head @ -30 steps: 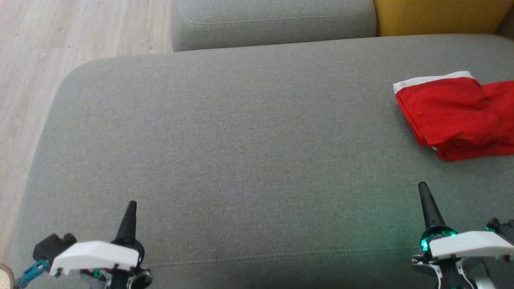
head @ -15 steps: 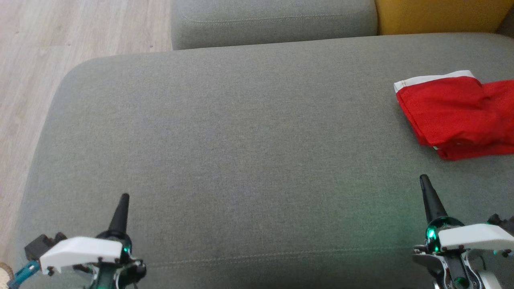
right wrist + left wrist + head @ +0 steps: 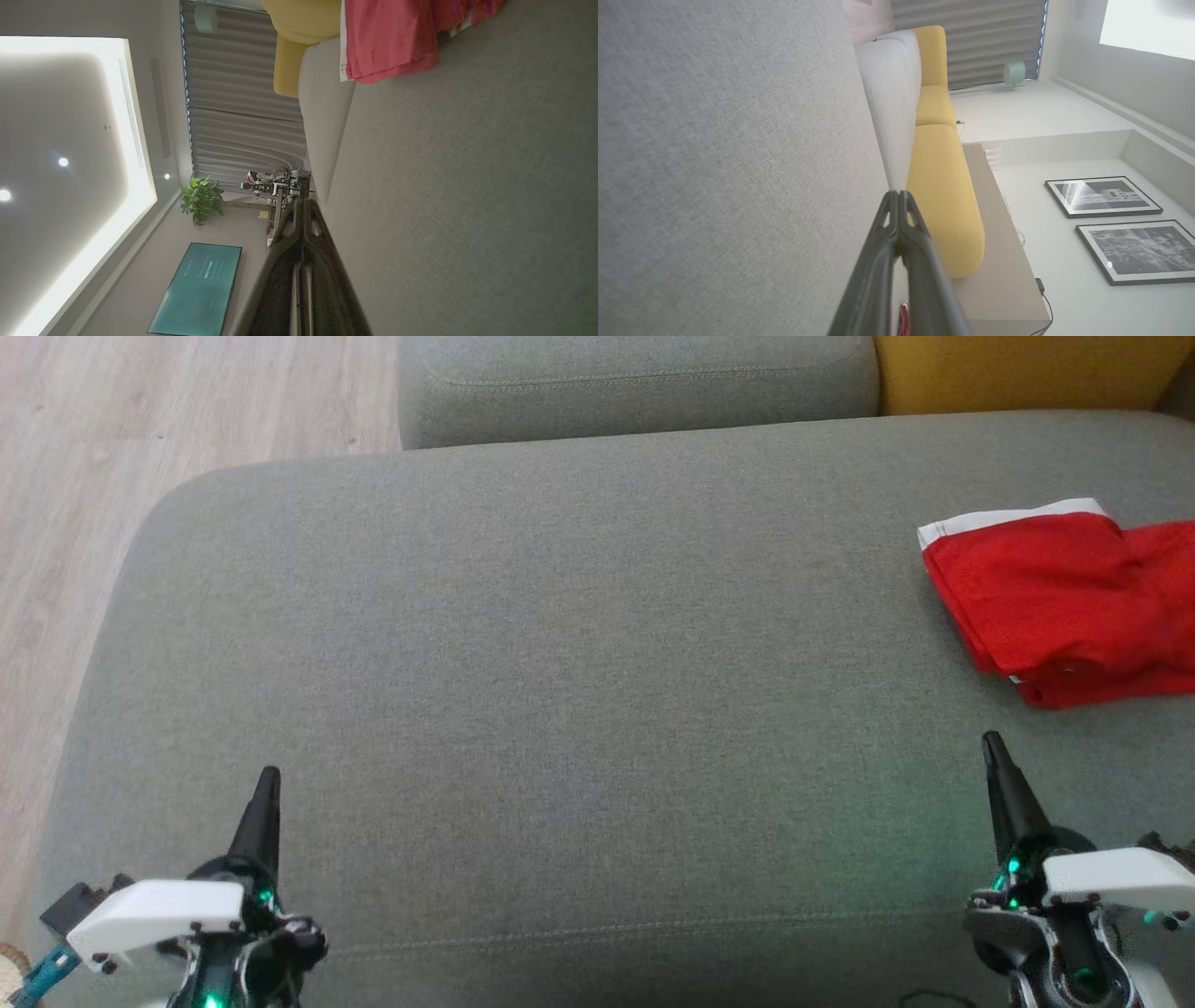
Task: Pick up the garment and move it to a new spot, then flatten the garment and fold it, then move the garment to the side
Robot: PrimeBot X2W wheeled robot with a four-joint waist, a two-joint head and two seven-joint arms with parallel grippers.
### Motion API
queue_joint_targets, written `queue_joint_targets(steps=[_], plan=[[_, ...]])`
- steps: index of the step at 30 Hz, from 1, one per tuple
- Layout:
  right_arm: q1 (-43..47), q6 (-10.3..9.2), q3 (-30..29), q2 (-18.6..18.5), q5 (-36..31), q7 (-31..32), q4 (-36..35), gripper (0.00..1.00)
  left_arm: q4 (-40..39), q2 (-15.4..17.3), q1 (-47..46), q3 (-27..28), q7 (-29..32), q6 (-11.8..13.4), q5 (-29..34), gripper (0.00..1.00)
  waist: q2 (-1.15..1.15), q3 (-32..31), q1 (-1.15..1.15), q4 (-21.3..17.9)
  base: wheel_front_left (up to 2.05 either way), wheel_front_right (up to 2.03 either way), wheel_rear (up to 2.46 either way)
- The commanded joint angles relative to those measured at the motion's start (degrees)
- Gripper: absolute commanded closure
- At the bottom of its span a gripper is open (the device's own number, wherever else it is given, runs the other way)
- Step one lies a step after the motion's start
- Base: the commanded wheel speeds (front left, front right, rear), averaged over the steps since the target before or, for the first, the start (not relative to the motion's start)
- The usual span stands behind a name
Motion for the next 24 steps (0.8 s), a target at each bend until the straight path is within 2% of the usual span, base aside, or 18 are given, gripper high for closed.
queue_joint_targets(steps=[1, 9, 24], plan=[[-3.1, 0.0, 0.9, -1.0, 1.8, 0.5, -1.6, 1.0, -1.5, 0.3, -4.2, 2.7, 0.5, -0.8, -1.7, 1.0, 0.0, 0.0, 0.0, 0.0, 0.0, 0.0, 0.0], [-3.9, 0.0, 0.6, -1.0, 7.1, 1.9, -1.1, 1.0, -0.7, 0.0, -5.4, 4.5, 1.8, -2.3, -7.3, 1.0, 0.0, 0.1, 0.0, 0.0, 0.0, 0.0, 0.0], [-4.0, 0.0, 0.3, -0.7, 7.1, 2.2, -1.0, 1.0, -0.6, -0.3, -5.5, 4.9, 2.2, -2.4, -7.2, 1.0, 0.0, 0.1, 0.0, 0.0, 0.0, 0.0, 0.0]])
